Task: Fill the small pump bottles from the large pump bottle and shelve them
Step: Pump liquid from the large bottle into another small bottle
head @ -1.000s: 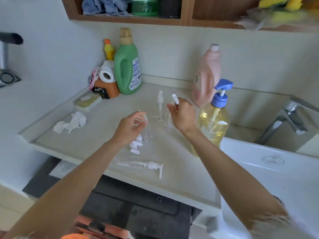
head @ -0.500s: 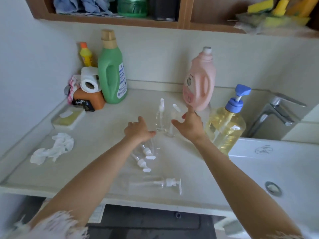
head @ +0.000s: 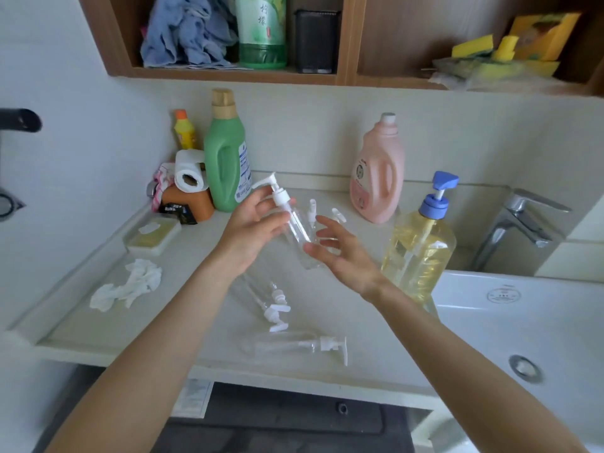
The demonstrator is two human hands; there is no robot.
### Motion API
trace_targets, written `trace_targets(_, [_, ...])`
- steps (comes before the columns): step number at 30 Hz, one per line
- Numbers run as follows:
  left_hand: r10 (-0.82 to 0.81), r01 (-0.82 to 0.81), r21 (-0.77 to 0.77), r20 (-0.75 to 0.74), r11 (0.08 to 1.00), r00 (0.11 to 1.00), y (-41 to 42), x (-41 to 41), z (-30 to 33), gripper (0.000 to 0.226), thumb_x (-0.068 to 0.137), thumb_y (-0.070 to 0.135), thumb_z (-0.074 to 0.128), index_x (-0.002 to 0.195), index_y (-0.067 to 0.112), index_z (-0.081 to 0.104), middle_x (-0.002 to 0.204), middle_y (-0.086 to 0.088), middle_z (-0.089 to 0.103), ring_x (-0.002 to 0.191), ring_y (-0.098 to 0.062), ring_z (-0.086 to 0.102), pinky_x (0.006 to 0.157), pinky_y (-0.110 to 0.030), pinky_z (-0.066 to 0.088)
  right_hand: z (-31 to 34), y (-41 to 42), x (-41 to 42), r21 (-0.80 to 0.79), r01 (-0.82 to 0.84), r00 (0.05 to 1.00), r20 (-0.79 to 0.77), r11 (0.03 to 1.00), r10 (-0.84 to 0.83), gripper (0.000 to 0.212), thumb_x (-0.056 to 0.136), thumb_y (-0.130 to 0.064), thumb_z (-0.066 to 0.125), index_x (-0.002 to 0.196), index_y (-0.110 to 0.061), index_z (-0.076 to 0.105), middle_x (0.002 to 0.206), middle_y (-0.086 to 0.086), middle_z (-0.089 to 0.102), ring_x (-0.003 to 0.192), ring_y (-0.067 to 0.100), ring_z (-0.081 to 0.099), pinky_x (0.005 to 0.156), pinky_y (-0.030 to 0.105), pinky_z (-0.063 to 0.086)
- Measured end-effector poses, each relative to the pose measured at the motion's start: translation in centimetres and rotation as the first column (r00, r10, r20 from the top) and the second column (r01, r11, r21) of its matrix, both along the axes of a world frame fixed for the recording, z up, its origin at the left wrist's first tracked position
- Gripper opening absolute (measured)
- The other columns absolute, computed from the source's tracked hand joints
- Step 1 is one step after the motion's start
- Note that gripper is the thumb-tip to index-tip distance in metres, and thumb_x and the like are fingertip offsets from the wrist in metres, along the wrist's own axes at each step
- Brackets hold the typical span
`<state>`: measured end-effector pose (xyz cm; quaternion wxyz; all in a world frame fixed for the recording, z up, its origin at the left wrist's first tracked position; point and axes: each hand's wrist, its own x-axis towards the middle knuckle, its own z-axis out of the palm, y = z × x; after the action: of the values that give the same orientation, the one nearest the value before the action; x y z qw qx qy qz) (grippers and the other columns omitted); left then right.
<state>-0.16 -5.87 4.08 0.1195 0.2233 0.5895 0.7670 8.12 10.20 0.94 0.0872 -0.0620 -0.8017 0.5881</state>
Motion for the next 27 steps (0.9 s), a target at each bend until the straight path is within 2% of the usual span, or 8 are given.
trace_targets(3, [-0.111, 0.104, 0.156, 0.039, 0.982, 0.993, -0.1, 2.3, 1.1, 0.035, 0.086, -0.009, 0.055, 0.111, 0.016, 0.056, 0.099, 0.000, 0.069, 0.092, -0.013, 0.067, 0.084, -0.027, 0.055, 0.5, 0.3, 1.0, -0.480, -0.226, 0.916, 0.191, 0.848, 0.352, 0.062, 0.082, -0.065, 0.050, 0.137, -0.037, 0.044, 0.125, 0.009, 0.059, 0.100, 0.027, 0.069, 0.077, 0.036, 0.057])
trace_targets(7, [-0.113, 0.087, 0.257, 0.088, 0.962, 0.990, 1.0, 4.7, 0.7, 0.013, 0.088, 0.005, 0.054, 0.097, 0.014, 0.053, 0.098, 0.001, 0.072, 0.098, -0.016, 0.066, 0.080, -0.029, 0.056, 0.2, 1.4, 3.0, -0.724, -0.204, 0.856, 0.195, 0.659, 0.479, 0.070, 0.092, -0.067, 0.024, 0.120, -0.012, 0.057, 0.075, 0.015, 0.067, 0.054, 0.020, 0.065, 0.050, 0.023, 0.053])
trace_targets(11, [-0.056, 0.021, 0.259, 0.130, 0.966, 0.990, 3.1, 6.3, 0.1, 0.009, 0.087, 0.015, 0.051, 0.096, 0.017, 0.051, 0.099, 0.004, 0.072, 0.100, -0.013, 0.066, 0.085, -0.030, 0.054, 0.6, 3.2, 4.6, -0.770, -0.116, 0.916, 0.161, 0.627, 0.368, 0.059, 0.101, -0.052, 0.028, 0.097, -0.004, 0.062, 0.057, 0.005, 0.050, 0.038, 0.006, 0.043, 0.037, 0.012, 0.038])
trace_targets(15, [0.030, -0.065, 0.223, 0.157, 0.973, 0.987, 5.1, 7.8, -0.6, 0.016, 0.099, 0.007, 0.042, 0.102, 0.016, 0.055, 0.107, 0.002, 0.068, 0.102, -0.014, 0.065, 0.087, -0.028, 0.053, -0.5, 4.5, 6.2, -0.722, -0.176, 0.963, 0.016, 0.669, 0.271, 0.012, 0.091, -0.020, 0.057, 0.100, -0.011, 0.057, 0.068, 0.004, 0.052, 0.052, 0.006, 0.047, 0.050, 0.014, 0.041])
trace_targets(18, [0.041, -0.076, 0.217, 0.164, 0.973, 0.986, 6.8, 9.5, -1.0, 0.018, 0.100, 0.007, 0.040, 0.100, 0.017, 0.056, 0.112, 0.000, 0.065, 0.105, -0.016, 0.062, 0.098, -0.033, 0.048, -2.1, 5.8, 7.6, -0.627, -0.166, 0.985, -0.071, 0.761, 0.156, 0.025, 0.086, -0.002, 0.065, 0.109, -0.011, 0.058, 0.069, -0.003, 0.055, 0.067, 0.009, 0.051, 0.059, 0.018, 0.046])
trace_targets(20, [0.012, -0.052, 0.243, 0.165, 0.969, 0.986, 7.2, 10.0, -1.0, 0.019, 0.099, 0.008, 0.039, 0.098, 0.017, 0.056, 0.107, 0.003, 0.068, 0.099, -0.013, 0.065, 0.094, -0.030, 0.050, -2.0, 6.3, 8.5, -0.687, -0.210, 0.968, -0.048, 0.696, 0.244, 0.034, 0.084, -0.023, 0.070, 0.113, -0.011, 0.056, 0.074, 0.001, 0.063, 0.068, 0.014, 0.058, 0.058, 0.021, 0.050])
trace_targets(23, [0.014, -0.048, 0.201, 0.166, 0.978, 0.986, 7.6, 10.8, -1.2, 0.019, 0.099, 0.008, 0.039, 0.095, 0.018, 0.055, 0.094, 0.009, 0.073, 0.089, -0.008, 0.069, 0.083, -0.025, 0.054, -0.9, 7.3, 9.8, -0.772, -0.172, 0.943, 0.051, 0.612, 0.329, 0.044, 0.089, -0.048, 0.050, 0.113, -0.012, 0.056, 0.066, 0.009, 0.064, 0.050, 0.012, 0.060, 0.049, 0.019, 0.051])
trace_targets(27, [0.076, -0.102, 0.151, 0.168, 0.983, 0.983, 8.3, 12.0, -1.9, 0.017, 0.099, 0.007, 0.040, 0.099, 0.017, 0.055, 0.094, 0.010, 0.073, 0.091, -0.009, 0.069, 0.082, -0.024, 0.054, -2.0, 8.1, 10.6, -0.618, -0.160, 0.985, -0.044, 0.770, 0.169, 0.054, 0.080, -0.028, 0.063, 0.127, -0.002, 0.058, 0.066, 0.005, 0.065, 0.054, 0.009, 0.061, 0.056, 0.017, 0.052])
